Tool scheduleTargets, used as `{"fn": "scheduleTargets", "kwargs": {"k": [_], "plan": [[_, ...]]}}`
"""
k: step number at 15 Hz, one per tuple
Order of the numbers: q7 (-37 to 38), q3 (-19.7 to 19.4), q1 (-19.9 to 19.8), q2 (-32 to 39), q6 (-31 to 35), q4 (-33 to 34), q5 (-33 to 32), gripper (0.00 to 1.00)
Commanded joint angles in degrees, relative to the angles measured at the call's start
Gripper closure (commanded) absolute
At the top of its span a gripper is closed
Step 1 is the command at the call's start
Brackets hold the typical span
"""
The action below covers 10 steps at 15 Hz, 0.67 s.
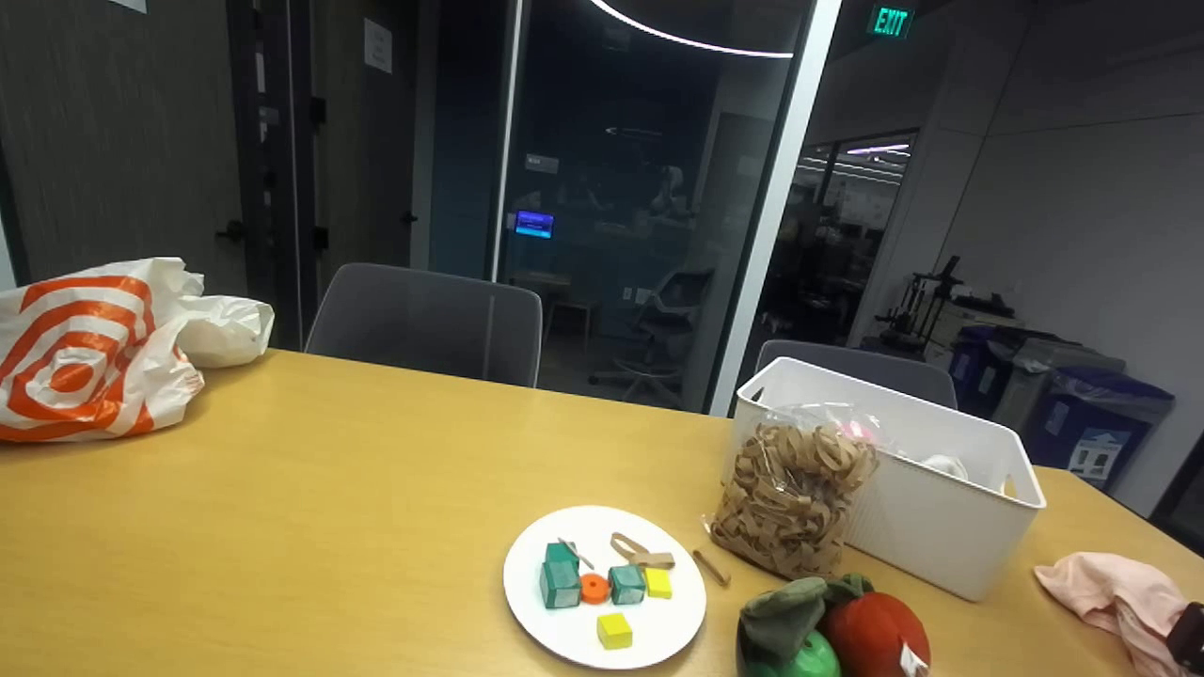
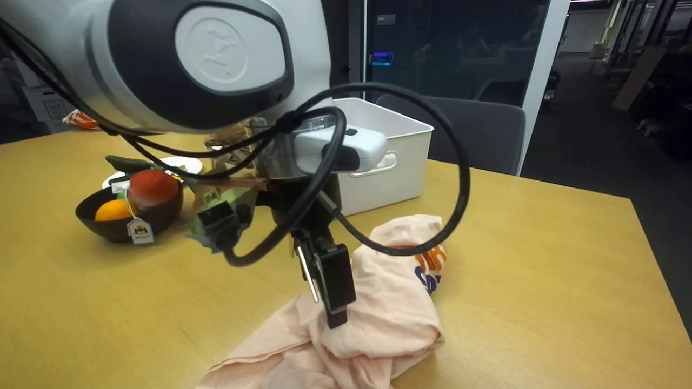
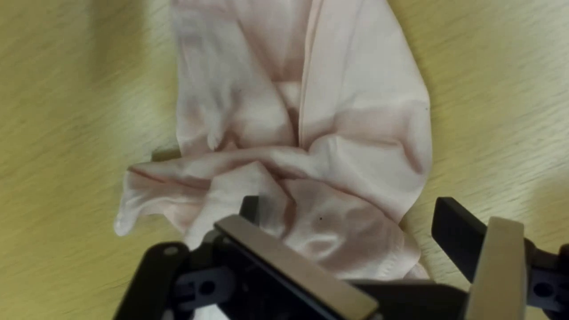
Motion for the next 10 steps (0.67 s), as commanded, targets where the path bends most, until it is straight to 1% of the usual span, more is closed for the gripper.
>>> {"fn": "scheduleTargets", "kwargs": {"k": [1,2,3,4,6,9,10], "plan": [[5.31,-1.3,-1.01,4.09,4.48,2.15,-4.39,0.0],[6.61,-1.83,-1.08,4.83,4.9,2.47,-5.58,0.0],[7.34,-2.41,-0.99,5.36,5.18,2.62,-6.48,0.03],[7.88,-2.93,-0.74,5.7,5.48,2.7,-7.12,0.26],[8.12,-3.76,-0.15,6.14,5.61,2.77,-7.35,0.3],[7.86,-4.07,0.59,5.54,5.73,2.41,-6.95,0.54],[7.76,-4.04,0.74,5.17,5.5,2.3,-6.7,0.6]]}}
